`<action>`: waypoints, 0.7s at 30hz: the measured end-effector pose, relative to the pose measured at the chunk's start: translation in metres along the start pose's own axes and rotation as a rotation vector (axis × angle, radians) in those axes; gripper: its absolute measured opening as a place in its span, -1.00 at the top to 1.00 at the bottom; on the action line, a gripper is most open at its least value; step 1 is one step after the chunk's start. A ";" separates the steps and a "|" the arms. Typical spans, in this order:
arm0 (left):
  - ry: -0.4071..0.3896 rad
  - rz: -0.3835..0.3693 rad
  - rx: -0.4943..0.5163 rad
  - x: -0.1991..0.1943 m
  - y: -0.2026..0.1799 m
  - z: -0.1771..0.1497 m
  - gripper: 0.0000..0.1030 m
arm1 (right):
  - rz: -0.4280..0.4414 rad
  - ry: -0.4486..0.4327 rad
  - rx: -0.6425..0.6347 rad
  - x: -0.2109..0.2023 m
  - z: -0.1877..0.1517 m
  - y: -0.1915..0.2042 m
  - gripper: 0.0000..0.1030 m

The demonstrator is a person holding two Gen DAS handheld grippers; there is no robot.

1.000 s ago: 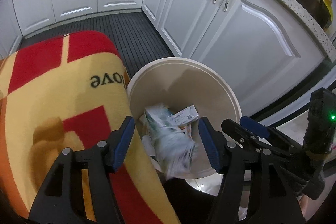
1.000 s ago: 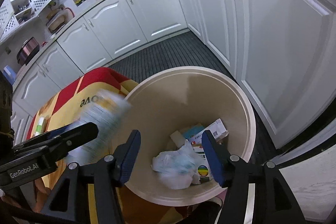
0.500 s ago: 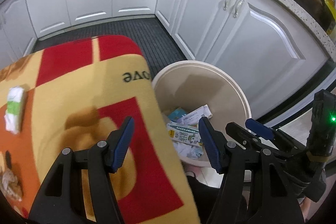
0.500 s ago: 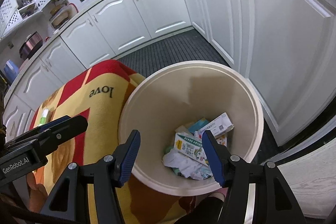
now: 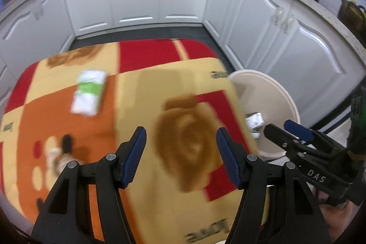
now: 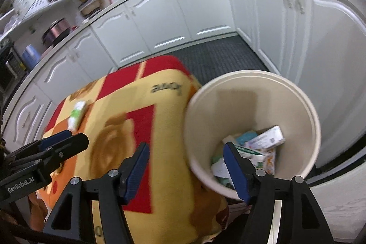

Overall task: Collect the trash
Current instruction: 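Return both open tools from the bin to the remaining items on the table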

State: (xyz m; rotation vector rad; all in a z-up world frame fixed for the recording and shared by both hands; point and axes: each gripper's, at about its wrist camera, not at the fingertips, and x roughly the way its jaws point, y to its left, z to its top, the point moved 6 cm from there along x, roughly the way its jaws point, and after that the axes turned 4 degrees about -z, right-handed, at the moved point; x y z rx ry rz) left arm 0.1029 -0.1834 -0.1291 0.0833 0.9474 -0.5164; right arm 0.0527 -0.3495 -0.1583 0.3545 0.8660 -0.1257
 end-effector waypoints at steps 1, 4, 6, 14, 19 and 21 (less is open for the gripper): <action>-0.006 0.017 -0.004 -0.004 0.008 -0.002 -0.21 | 0.007 0.002 -0.009 0.001 -0.001 0.007 -0.26; -0.025 0.067 -0.014 -0.015 0.032 -0.009 -0.21 | 0.029 0.013 -0.038 0.007 -0.005 0.030 -0.26; -0.036 0.091 -0.021 -0.021 0.044 -0.013 -0.21 | 0.042 0.018 -0.056 0.010 -0.007 0.043 -0.26; -0.074 0.128 -0.047 -0.044 0.081 -0.025 -0.21 | 0.087 0.025 -0.124 0.016 -0.010 0.093 -0.31; -0.063 0.040 -0.082 -0.050 0.099 -0.037 -0.21 | 0.106 0.037 -0.154 0.019 -0.013 0.117 -0.33; -0.064 0.023 -0.087 -0.051 0.110 -0.045 -0.25 | 0.115 0.043 -0.160 0.020 -0.014 0.123 -0.35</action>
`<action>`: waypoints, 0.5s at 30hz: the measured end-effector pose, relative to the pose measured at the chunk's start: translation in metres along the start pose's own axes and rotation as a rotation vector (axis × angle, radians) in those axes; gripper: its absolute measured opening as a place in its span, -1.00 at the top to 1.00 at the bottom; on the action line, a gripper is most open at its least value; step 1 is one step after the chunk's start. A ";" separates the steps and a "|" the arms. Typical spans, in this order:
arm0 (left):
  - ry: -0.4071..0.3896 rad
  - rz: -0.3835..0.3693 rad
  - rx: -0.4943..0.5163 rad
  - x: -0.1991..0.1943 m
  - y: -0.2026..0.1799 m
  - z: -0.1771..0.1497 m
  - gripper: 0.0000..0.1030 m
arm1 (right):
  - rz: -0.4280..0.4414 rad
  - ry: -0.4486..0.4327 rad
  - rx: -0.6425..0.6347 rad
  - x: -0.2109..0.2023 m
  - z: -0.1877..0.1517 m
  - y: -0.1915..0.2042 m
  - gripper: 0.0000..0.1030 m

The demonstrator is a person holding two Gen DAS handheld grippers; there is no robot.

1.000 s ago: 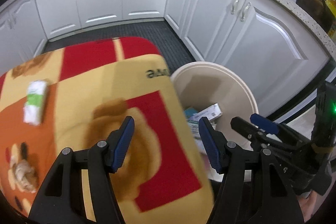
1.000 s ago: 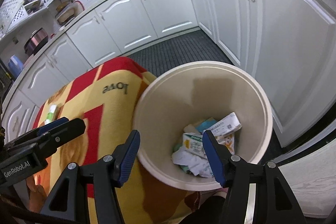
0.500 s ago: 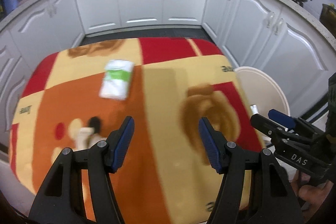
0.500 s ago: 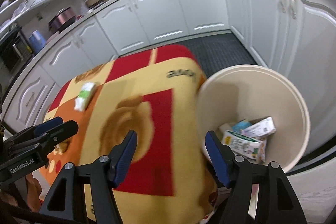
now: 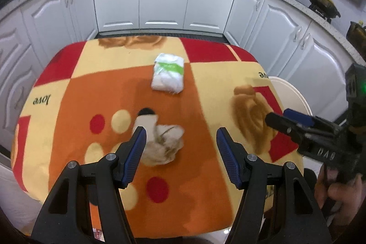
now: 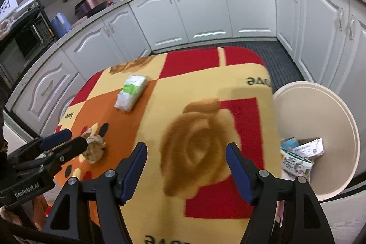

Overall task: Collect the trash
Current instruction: 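Return both open tools from the bin to the remaining items on the table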

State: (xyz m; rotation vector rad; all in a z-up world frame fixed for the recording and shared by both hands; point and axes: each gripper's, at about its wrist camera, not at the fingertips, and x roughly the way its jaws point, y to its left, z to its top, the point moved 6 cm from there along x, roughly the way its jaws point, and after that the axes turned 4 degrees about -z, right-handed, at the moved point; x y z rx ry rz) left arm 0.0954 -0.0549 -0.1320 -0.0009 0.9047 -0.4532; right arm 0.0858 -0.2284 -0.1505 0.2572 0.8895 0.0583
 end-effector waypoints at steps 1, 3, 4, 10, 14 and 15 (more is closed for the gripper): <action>0.004 -0.001 -0.006 0.001 0.008 -0.003 -0.32 | 0.003 0.001 -0.004 0.000 0.000 0.002 -0.37; 0.013 0.003 -0.021 0.003 0.017 -0.007 -0.33 | 0.010 0.005 -0.012 0.003 0.000 0.009 -0.38; 0.019 0.002 -0.032 0.006 0.022 -0.008 -0.33 | 0.014 0.009 -0.015 0.005 0.000 0.012 -0.39; 0.031 0.025 -0.039 0.026 0.032 -0.006 -0.33 | 0.036 0.039 -0.024 0.019 0.005 0.028 -0.40; 0.048 0.018 -0.017 0.047 0.031 -0.005 -0.32 | 0.042 0.049 -0.029 0.027 0.010 0.036 -0.42; 0.055 0.014 -0.018 0.051 0.032 -0.006 -0.31 | 0.043 0.053 -0.030 0.030 0.012 0.038 -0.42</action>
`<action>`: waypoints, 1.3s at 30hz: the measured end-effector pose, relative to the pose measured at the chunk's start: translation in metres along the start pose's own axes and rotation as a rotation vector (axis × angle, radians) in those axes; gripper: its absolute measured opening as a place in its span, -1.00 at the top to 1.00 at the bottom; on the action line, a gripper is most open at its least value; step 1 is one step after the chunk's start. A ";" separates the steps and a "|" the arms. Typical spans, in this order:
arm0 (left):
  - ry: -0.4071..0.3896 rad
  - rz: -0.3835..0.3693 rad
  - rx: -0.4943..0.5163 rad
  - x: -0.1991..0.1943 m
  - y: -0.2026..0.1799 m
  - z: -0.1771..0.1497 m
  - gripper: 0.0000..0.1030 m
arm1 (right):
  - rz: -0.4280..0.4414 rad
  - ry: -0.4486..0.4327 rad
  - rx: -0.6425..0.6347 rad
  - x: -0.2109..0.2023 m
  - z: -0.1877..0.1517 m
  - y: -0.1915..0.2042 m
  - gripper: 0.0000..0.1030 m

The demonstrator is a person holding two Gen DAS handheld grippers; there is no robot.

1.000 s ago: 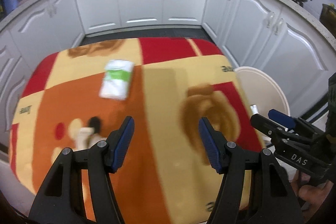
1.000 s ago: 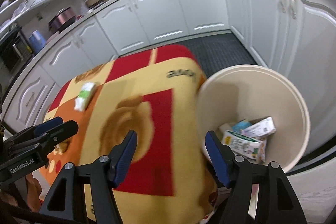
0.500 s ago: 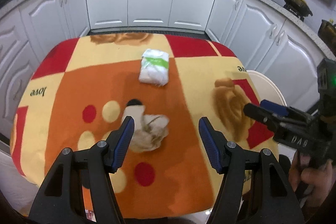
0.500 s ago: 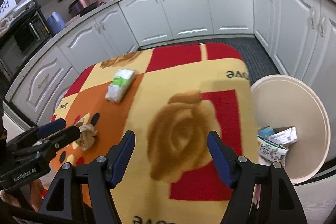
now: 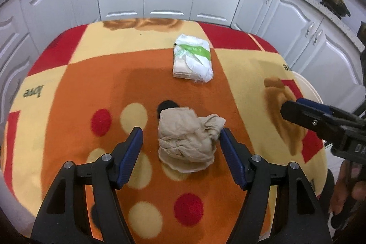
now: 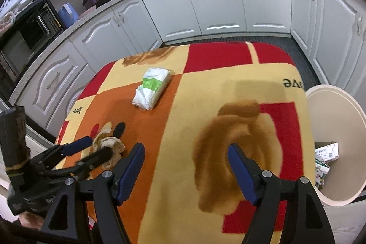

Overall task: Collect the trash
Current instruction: 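Return both open tools from the bin to the remaining items on the table, then grasp the beige crumpled cloth with the left tool while the right tool grasps the tissue pack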

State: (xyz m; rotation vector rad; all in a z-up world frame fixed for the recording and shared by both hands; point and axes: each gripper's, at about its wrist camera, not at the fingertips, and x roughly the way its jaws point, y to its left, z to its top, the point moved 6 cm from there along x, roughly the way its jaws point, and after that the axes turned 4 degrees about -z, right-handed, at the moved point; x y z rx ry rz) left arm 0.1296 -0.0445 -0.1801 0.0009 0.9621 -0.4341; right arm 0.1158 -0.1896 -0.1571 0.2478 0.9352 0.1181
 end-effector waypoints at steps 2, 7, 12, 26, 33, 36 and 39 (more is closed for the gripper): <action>0.020 -0.032 -0.026 0.008 0.004 -0.001 0.08 | 0.006 0.009 0.000 0.006 0.003 0.004 -0.43; 0.010 -0.079 -0.085 -0.007 0.019 0.012 0.38 | 0.022 0.032 0.002 0.025 0.013 0.015 -0.43; -0.042 -0.010 -0.076 -0.031 0.040 0.025 0.38 | 0.055 0.053 0.019 0.050 0.031 0.036 -0.43; -0.067 0.044 -0.130 -0.031 0.068 0.024 0.38 | -0.076 0.065 -0.086 0.117 0.069 0.079 -0.08; -0.067 0.029 -0.118 -0.031 0.058 0.023 0.38 | -0.046 0.030 -0.127 0.088 0.062 0.068 0.24; -0.073 0.015 -0.112 -0.033 0.049 0.024 0.38 | -0.067 -0.001 -0.178 0.065 0.053 0.068 0.24; -0.080 0.003 -0.099 -0.035 0.036 0.024 0.38 | -0.085 -0.025 -0.195 0.044 0.041 0.061 0.24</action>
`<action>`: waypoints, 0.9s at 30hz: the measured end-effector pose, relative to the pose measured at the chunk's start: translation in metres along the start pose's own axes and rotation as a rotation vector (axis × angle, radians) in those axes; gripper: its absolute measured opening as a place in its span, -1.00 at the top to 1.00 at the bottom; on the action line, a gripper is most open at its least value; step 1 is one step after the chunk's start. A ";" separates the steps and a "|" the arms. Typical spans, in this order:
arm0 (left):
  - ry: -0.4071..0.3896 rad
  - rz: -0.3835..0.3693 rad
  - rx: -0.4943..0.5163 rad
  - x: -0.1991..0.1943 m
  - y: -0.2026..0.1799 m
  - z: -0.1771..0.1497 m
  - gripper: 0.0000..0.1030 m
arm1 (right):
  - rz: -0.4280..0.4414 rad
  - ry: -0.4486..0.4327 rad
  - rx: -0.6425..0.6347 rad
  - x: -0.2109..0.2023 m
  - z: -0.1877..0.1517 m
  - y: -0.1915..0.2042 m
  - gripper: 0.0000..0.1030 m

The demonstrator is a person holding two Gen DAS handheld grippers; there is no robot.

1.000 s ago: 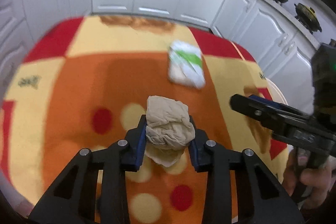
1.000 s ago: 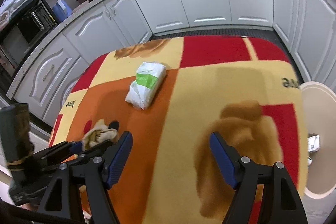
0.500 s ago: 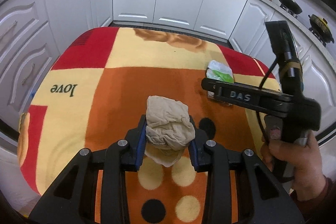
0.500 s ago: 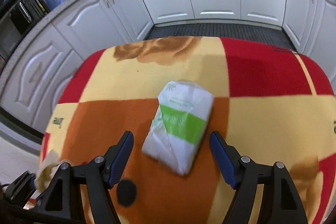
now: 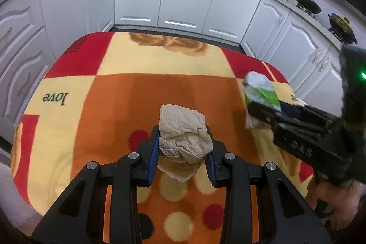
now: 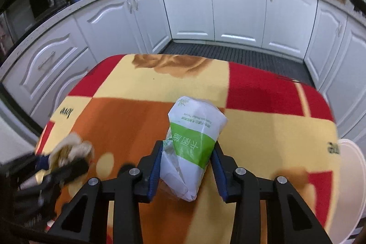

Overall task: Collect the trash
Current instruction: 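Grasp the beige crumpled cloth with the left tool while the right tool grasps the tissue pack, then carry the beige cloth and tissue pack over the bin and open both tools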

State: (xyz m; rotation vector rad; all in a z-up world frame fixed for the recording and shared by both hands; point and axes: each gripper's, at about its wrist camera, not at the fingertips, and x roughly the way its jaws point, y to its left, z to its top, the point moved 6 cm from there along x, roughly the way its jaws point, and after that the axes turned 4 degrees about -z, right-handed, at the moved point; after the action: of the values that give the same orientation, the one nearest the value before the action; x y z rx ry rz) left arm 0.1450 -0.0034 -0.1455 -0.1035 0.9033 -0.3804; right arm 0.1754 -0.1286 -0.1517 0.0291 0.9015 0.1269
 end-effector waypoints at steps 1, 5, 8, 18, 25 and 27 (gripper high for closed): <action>0.000 -0.005 0.005 0.000 -0.005 -0.001 0.38 | -0.003 -0.006 0.003 -0.005 -0.003 -0.003 0.24; 0.005 -0.022 0.031 0.000 -0.024 -0.004 0.38 | -0.033 -0.032 0.031 -0.029 -0.016 -0.021 0.24; 0.004 -0.035 0.049 -0.001 -0.038 -0.007 0.38 | -0.047 -0.044 0.053 -0.041 -0.023 -0.031 0.24; -0.001 -0.076 0.121 -0.001 -0.088 -0.010 0.38 | -0.107 -0.085 0.097 -0.076 -0.046 -0.068 0.24; 0.000 -0.100 0.170 0.002 -0.122 -0.009 0.38 | -0.133 -0.099 0.135 -0.093 -0.058 -0.093 0.24; 0.000 -0.104 0.189 0.003 -0.133 -0.010 0.38 | -0.142 -0.103 0.146 -0.097 -0.061 -0.100 0.24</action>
State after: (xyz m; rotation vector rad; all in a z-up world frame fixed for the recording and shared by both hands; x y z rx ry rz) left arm 0.1019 -0.1269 -0.1208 0.0227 0.8596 -0.5606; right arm 0.0777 -0.2418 -0.1216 0.1063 0.8055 -0.0720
